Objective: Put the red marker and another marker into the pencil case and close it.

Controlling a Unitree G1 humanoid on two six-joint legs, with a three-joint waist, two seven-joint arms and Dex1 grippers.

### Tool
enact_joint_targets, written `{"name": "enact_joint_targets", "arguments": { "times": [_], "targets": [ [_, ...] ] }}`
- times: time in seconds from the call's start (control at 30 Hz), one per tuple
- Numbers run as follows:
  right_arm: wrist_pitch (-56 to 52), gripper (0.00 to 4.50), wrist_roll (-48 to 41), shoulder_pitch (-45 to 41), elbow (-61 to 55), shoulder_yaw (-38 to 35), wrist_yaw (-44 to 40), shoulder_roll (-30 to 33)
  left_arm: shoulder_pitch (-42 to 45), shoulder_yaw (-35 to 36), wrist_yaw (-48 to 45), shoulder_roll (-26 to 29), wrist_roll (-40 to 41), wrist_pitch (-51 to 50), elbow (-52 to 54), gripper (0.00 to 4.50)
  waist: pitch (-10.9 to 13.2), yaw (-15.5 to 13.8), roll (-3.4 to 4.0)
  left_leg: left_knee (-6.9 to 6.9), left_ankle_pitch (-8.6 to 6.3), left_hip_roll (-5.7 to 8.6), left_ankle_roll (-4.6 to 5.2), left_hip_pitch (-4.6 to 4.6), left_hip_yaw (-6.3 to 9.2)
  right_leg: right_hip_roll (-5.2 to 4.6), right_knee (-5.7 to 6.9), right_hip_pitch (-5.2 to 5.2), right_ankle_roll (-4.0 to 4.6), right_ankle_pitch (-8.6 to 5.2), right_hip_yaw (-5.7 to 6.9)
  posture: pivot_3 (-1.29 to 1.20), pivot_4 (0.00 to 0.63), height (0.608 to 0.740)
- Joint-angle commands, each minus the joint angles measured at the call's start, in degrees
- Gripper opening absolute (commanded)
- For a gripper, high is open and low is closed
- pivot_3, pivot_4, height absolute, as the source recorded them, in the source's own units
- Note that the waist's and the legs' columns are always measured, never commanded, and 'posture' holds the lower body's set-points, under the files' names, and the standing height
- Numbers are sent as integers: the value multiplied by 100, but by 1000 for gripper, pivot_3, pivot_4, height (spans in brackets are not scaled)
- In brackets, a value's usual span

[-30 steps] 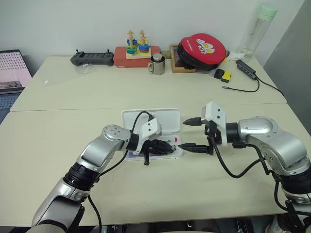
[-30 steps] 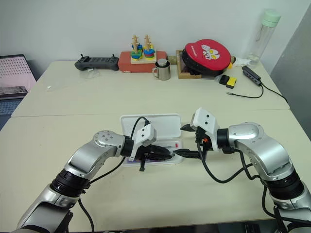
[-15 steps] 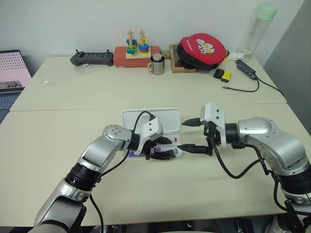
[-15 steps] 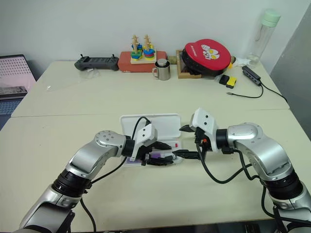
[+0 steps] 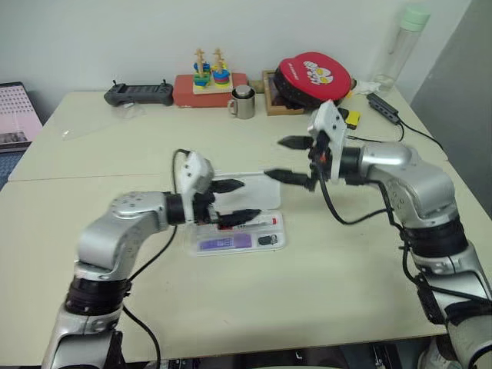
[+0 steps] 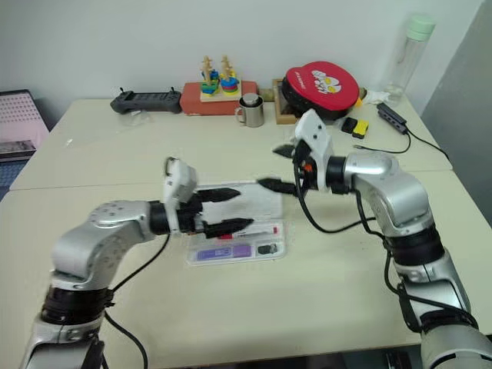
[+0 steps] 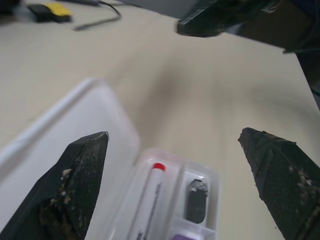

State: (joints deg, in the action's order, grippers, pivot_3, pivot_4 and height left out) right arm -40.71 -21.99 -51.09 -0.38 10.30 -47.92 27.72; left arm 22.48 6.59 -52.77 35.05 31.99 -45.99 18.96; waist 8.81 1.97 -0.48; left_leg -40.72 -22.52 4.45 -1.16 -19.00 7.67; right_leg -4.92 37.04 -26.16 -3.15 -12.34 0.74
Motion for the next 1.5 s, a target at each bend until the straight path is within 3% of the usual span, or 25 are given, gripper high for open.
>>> {"name": "enact_joint_targets", "arguments": {
  "times": [0.03,0.3,0.47,0.97,1.2,1.33,1.5],
  "targets": [
    [398,3180,430,-584,1027,124,165,-333,-319,1063,416,252,472,-274,482,4500,0,-9,0,0,0,1,0,-1,1,-1,-2,0,0,0,1,0,150,740],
    [1144,1169,1469,-1341,2966,685,317,-998,-1094,1938,614,546,871,-186,739,4500,2,-17,2,0,0,6,0,-4,9,-4,-3,3,1,1,6,0,150,740],
    [1340,131,1683,-1332,3120,885,-180,-1089,-1144,2124,771,620,1297,-293,845,4500,2,3,2,0,0,6,-1,-3,7,-5,-3,3,1,1,3,0,150,740],
    [654,61,1412,17,205,1729,-2101,-305,-1605,1887,596,1156,1877,-490,1125,4500,3,65,4,7,-1,3,-2,-1,10,-2,-4,3,2,1,4,0,150,740],
    [608,61,2023,581,4,2415,-1959,-63,-1764,1623,424,1362,1819,-423,1156,4500,3,27,6,9,-1,3,-2,1,6,-2,-5,3,2,1,2,0,150,740],
    [447,61,1881,731,-86,2198,-1857,-112,-1678,1537,436,1361,1800,-387,1130,4500,1,-6,3,9,-1,2,-2,8,3,-1,-6,7,2,0,1,0,150,740],
    [348,61,1032,1058,-311,629,-1210,-430,-1467,1357,828,1125,1411,-230,559,4500,6,-19,10,10,-1,3,-2,6,4,-1,-6,7,2,0,0,0,150,740]
  ]
}}
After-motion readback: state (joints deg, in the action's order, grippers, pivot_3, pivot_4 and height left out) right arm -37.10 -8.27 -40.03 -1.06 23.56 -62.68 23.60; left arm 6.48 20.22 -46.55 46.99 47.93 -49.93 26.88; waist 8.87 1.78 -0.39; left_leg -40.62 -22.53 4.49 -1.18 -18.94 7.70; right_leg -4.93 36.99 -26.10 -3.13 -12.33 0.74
